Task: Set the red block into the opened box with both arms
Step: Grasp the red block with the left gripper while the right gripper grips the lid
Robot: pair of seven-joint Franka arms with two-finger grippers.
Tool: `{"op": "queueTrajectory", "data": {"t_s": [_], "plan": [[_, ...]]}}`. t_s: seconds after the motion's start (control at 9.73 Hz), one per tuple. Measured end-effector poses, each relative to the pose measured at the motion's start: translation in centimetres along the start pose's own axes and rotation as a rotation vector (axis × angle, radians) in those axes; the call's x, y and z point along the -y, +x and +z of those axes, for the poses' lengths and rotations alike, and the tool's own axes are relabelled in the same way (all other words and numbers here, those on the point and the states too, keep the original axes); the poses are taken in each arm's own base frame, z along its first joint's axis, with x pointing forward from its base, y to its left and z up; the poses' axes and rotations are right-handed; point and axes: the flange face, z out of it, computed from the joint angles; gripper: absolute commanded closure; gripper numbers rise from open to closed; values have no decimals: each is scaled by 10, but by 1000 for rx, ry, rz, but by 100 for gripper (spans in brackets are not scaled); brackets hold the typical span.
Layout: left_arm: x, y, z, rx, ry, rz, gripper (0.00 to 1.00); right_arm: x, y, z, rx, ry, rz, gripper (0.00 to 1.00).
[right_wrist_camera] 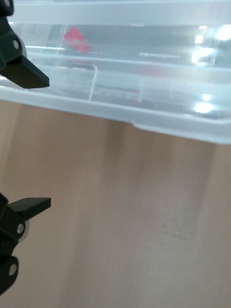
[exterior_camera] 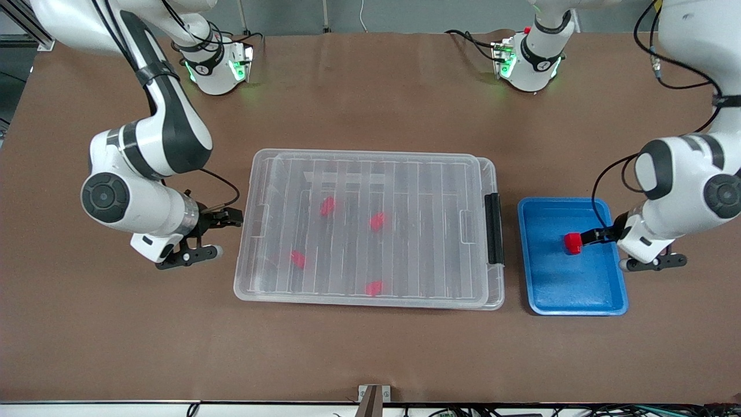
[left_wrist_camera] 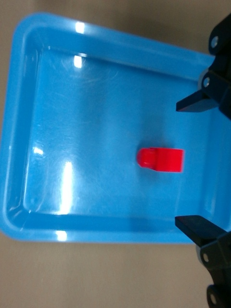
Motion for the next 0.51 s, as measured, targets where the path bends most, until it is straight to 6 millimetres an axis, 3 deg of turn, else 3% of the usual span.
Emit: {"op": "queueTrajectory", "data": {"t_s": [0.21,0.41,0.51], "plan": [[1,1,51,1,7,-18,5,15,4,12,-2,8,-16,0],[5,-7,71,23,9,-23,9,20,10,29,3,15,-25,0],[5,-12,76,37,10,-23,15,21,13,35,4,17,-25,0]]}}
